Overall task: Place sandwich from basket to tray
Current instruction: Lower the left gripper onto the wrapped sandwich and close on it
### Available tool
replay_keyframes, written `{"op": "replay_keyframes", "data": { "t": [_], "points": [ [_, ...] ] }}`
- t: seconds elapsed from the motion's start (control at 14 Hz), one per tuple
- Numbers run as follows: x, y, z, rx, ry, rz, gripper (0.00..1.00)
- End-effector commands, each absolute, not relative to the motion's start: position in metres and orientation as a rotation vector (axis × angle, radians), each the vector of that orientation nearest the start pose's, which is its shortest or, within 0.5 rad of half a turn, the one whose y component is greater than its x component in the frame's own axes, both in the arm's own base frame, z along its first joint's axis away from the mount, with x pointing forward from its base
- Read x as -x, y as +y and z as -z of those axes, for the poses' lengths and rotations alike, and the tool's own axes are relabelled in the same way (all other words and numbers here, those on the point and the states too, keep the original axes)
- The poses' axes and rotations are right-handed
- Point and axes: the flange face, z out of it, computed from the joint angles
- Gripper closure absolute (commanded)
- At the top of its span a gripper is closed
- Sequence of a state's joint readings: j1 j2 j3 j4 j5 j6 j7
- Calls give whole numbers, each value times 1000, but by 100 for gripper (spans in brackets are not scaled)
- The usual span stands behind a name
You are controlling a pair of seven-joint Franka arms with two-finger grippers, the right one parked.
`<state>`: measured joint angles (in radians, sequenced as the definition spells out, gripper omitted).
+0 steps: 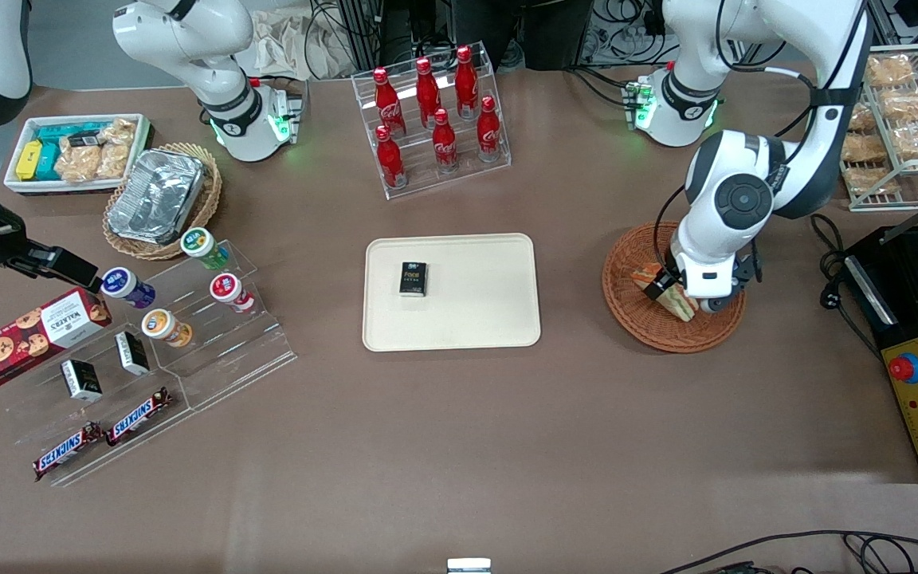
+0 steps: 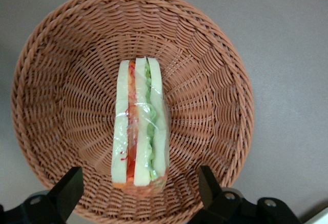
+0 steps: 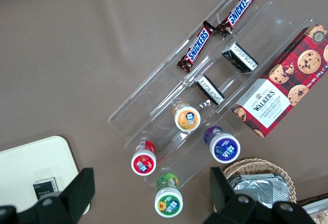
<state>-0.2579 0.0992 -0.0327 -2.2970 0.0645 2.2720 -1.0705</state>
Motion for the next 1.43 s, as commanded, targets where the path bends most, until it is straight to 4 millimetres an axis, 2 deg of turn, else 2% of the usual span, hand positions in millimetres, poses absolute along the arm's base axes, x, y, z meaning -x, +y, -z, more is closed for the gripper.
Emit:
{"op": "replay_keyframes", "data": {
  "t": [0.0,0.21,0.57,0.79,0.93,1.07,1.14,1.36],
  "points": [
    [-475,-141,-280,2852,-1024,-69,0],
    [-467,-138,-269,2849,-1023,-77,0],
    [-470,-137,-256,2856,-1029,-70,1],
    [-472,-137,-251,2862,-1035,-61,11],
    [-474,-137,-248,2875,-1047,-36,26],
    [-472,-135,-245,2871,-1052,-40,86],
    [-472,-135,-245,2872,-1057,-36,100],
    [-476,-136,-252,2875,-1084,-15,100]
  ]
}}
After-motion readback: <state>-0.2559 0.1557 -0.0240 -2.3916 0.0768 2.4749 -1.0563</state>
